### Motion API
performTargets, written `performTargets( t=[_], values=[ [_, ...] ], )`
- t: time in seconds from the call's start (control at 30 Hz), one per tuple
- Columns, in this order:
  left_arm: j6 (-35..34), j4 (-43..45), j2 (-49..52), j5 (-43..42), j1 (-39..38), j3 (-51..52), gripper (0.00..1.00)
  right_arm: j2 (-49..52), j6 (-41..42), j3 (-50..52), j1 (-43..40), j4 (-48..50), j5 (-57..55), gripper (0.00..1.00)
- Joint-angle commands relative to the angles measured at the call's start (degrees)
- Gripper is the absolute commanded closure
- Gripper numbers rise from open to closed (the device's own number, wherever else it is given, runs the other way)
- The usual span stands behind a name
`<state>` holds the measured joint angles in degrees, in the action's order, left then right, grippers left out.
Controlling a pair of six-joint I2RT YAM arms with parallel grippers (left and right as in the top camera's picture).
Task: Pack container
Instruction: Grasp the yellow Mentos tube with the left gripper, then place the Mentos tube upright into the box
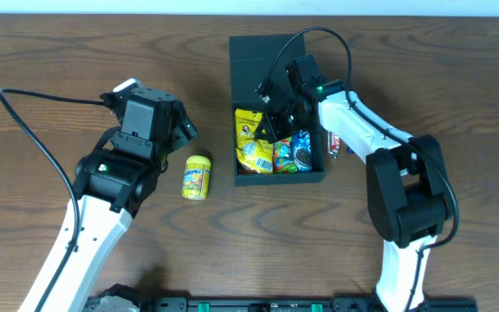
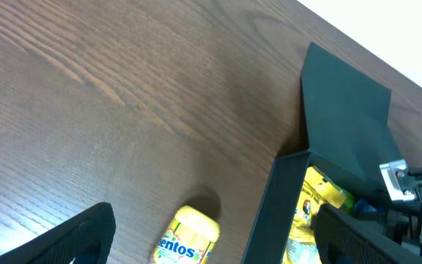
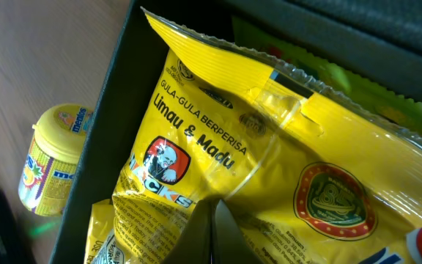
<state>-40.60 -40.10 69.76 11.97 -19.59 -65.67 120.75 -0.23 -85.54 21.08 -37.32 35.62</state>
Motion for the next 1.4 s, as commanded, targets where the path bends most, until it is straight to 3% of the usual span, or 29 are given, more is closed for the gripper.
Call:
performTargets(
  t=[0.0, 0.23, 0.33, 0.37, 0.43, 0.5, 0.6, 0.8, 1.1, 1.27, 1.37],
  values=[
    [1.5, -0.2, -0.1, -0.2, 0.3, 0.0, 0.12, 2.1, 0.3, -0.3, 0.9, -1.7, -1.9, 0.99],
    [8.6, -0.9, 0.9, -0.2, 0.3, 0.7, 0.13, -9.1, -1.2, -1.5, 0.6, -5.1, -2.8, 0.99],
    [13.4, 1.2, 3.5, -2.1, 0.3, 4.1, 0.12, -15.2, -1.2, -1.5, -0.3, -6.1, -2.8, 0.92],
    [13.8, 2.4, 4.8, -3.4, 0.2, 5.8, 0.13, -17.2, -1.2, -1.5, -0.8, -6.3, -2.8, 0.78],
    [13.9, 4.7, 7.5, -4.7, -0.3, 8.6, 0.13, -21.5, -2.3, -1.5, -1.9, -6.6, -2.8, 0.62],
    [16.3, 7.3, 10.6, -5.6, -1.2, 11.3, 0.14, -26.1, -3.6, -1.5, -3.4, -7.1, -2.8, 0.23],
    [20.1, 9.8, 15.1, -6.5, -3.0, 13.1, 0.16, -31.8, -5.2, -1.5, -5.6, -8.2, -3.3, 0.05],
    [21.4, 11.4, 21.6, -5.4, -5.7, 13.1, 0.2, -38.4, -5.9, -1.5, -8.6, -12.6, -8.1, 0.04],
    [22.3, 8.4, 26.8, -5.6, -5.7, 13.1, 0.3, -38.7, -7.2, -1.4, -8.9, -16.4, -8.9, 0.06],
    [22.2, 7.5, 26.9, -5.6, -5.7, 13.1, 0.52, -38.7, -7.2, -1.4, -9.7, -16.5, -8.9, 0.07],
    [22.2, 7.4, 26.9, -5.6, -5.7, 13.1, 0.57, -38.9, -7.1, -1.4, -10.8, -16.5, -8.9, 0.07]
  ],
)
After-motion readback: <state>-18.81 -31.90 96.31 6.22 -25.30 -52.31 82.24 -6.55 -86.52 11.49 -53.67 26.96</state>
